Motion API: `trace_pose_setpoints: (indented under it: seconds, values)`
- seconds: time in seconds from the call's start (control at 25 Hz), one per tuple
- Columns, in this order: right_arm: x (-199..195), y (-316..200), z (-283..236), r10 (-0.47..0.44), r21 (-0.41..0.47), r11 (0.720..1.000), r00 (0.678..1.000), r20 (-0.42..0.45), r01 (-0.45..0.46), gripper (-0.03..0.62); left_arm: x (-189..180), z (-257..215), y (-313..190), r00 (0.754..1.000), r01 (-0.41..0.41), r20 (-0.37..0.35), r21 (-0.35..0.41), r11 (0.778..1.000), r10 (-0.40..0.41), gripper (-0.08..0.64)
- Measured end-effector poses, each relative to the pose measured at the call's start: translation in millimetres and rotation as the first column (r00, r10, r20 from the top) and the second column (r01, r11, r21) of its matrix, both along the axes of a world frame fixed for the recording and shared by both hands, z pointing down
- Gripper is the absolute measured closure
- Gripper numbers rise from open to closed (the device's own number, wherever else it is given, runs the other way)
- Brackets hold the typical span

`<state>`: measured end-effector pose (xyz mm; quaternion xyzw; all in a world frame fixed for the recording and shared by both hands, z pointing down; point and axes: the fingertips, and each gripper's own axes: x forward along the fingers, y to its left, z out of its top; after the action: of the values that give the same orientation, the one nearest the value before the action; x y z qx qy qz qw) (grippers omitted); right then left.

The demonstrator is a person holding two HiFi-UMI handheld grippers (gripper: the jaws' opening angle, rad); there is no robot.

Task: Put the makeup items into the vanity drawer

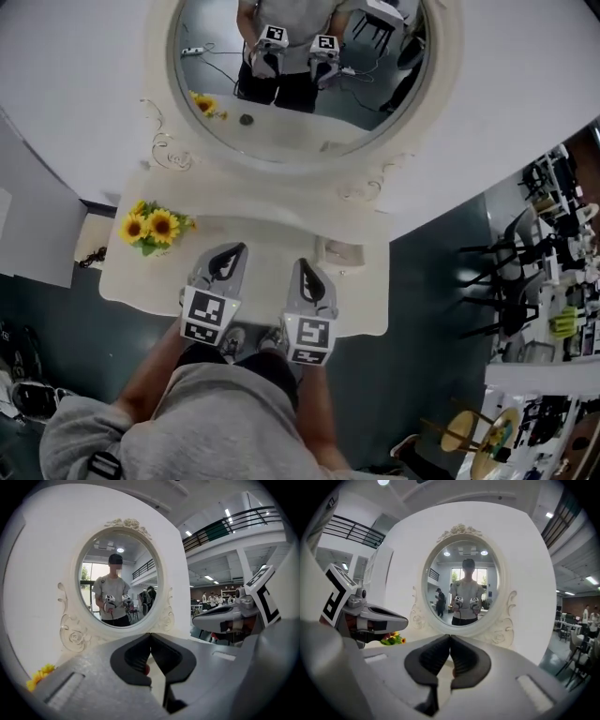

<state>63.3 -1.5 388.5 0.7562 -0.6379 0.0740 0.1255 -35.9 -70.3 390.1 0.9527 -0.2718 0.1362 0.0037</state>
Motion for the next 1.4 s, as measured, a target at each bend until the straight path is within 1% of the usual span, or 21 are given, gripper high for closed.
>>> trace_pose_setpoints:
  seconds: [0.16, 0.28, 0.52, 0.72, 0.88, 1.12, 1.28, 1.4]
  values:
    - [-31.6, -28.2, 4.7, -0.114, -0.014, 0.993, 0.993, 0.013, 0.114, 0.586, -37.1, 6.9, -16.3, 0.994, 0.107, 0.018, -0.017, 0.994, -0.107, 0.549]
    - [-57.1, -45.4, 11.5, -0.198, -0.032, 0.980, 0.980, 0.025, 0.199, 0.586, -66.0, 13.6, -25.0, 0.982, 0.188, 0.031, -0.036, 0.982, -0.187, 0.549]
    - [-107.0, -67.9, 31.6, -0.350, -0.078, 0.932, 0.935, 0.056, 0.354, 0.586, -117.7, 33.3, -31.2, 0.944, 0.327, 0.072, -0.076, 0.942, -0.322, 0.549]
    - [-136.5, -76.8, 57.3, -0.440, -0.125, 0.885, 0.894, 0.091, 0.448, 0.586, -148.4, 54.9, -27.8, 0.908, 0.417, 0.106, -0.116, 0.902, -0.406, 0.549]
    - [-153.1, -79.0, 82.6, -0.487, -0.168, 0.848, 0.864, 0.124, 0.502, 0.586, -166.6, 75.3, -23.0, 0.880, 0.472, 0.136, -0.150, 0.869, -0.454, 0.549]
    - [-164.2, -78.5, 128.2, -0.521, -0.246, 0.801, 0.838, 0.163, 0.546, 0.586, -187.5, 111.6, -18.6, 0.846, 0.532, 0.173, -0.198, 0.823, -0.505, 0.549]
    - [-168.0, -71.4, 157.0, -0.544, -0.295, 0.763, 0.818, 0.188, 0.575, 0.586, -200.1, 135.6, -8.6, 0.815, 0.578, 0.200, -0.233, 0.782, -0.544, 0.549]
    - [-170.0, -74.4, 174.8, -0.547, -0.313, 0.752, 0.814, 0.193, 0.580, 0.586, -206.1, 151.7, -8.5, 0.805, 0.593, 0.209, -0.247, 0.767, -0.555, 0.549]
